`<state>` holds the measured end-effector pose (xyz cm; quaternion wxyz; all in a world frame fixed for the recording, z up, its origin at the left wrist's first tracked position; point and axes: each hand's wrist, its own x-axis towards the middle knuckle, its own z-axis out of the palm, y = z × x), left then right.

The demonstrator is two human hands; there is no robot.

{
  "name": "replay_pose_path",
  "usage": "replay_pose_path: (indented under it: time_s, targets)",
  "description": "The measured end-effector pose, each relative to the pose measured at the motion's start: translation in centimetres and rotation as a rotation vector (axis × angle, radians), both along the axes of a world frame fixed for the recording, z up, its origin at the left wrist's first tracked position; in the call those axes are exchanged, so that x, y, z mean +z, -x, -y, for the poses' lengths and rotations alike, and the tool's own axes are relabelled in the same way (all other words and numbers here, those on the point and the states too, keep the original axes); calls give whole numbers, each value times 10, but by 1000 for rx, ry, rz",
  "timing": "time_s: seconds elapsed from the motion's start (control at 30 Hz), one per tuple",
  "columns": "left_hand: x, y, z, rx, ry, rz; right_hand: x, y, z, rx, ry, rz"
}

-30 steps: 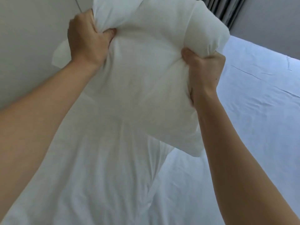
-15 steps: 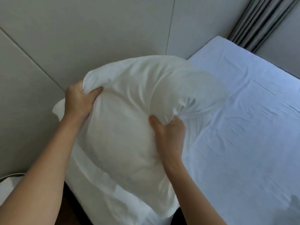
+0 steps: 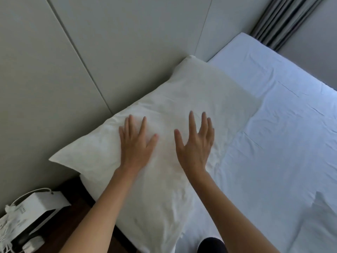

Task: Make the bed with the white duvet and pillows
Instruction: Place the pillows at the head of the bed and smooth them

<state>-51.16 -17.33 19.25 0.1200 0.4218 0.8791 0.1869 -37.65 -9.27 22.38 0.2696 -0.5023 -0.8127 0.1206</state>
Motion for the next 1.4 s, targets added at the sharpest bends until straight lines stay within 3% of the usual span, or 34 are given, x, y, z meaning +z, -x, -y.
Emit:
replay_pose_path:
  time_s: [0.17,0.23,0.53,0.8,0.93,1.13,1.23,1.4]
  targets:
    - [-22,13,-17,35,57,-74,-41,28,-41,133,282,464]
    - [-44,10,-7,81,116,-73,-67,17,-29,163,304,548]
    - [-94,12,11,81,153,-128,-102,15,11,148,330,509]
    - [-86,-6,44,93,87,-107,-101,-11,81,232,424,431]
    - [-77,-44,41,79,65,-114,-104,-43,116,214,350,436]
    - [-76,-149,3,-222,-3,-213,-131,-148,140,380,316,406]
    - [-90,-217,16,-388,-4,-225,-156,-234,165,193,434,408]
    - [-115,-362,62,-594,143,8,-173,-406,189,-122,582,370]
